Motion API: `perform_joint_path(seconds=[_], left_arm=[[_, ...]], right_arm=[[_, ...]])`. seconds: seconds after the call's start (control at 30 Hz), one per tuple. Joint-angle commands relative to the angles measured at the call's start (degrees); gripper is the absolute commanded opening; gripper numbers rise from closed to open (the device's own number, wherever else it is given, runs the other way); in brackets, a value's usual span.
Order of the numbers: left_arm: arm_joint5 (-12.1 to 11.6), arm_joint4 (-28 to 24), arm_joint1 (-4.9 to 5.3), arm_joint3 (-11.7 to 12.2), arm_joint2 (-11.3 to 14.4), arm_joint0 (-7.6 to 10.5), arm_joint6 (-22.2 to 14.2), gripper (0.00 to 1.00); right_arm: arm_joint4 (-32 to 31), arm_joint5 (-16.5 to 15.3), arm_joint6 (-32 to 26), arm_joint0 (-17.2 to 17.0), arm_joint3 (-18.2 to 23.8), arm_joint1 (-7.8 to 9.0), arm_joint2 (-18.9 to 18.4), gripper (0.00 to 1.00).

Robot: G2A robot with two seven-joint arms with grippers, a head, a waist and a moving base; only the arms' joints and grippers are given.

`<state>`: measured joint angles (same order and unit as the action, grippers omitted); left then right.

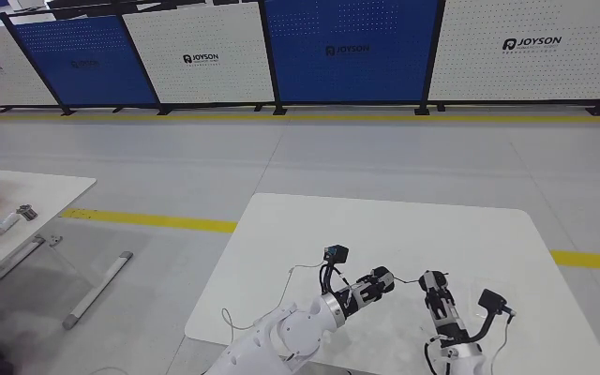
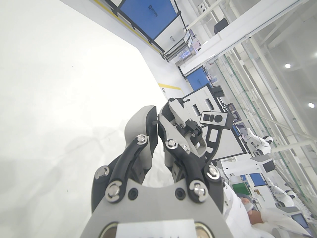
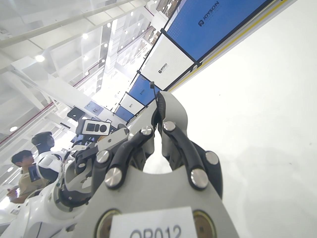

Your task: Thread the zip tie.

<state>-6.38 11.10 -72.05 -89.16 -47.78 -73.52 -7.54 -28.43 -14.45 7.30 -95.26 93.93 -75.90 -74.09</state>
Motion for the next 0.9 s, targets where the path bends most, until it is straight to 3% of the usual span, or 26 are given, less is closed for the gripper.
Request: perform_joint_path(seconds=[0.0,0.87], left_arm=[[0.00,0.00,0.00,0.00,0.00,0.00,0.00,0.00],[0.00,0.00,0.00,0.00,0.00,0.00,0.00,0.00]], right_arm=[[-0.10,0.24,-0.16,0.05,-0.04,-0.01,0.05,0.00],[1.36,0.90,0.20,-0.59,0.55,-0.24,-0.23,0.00]])
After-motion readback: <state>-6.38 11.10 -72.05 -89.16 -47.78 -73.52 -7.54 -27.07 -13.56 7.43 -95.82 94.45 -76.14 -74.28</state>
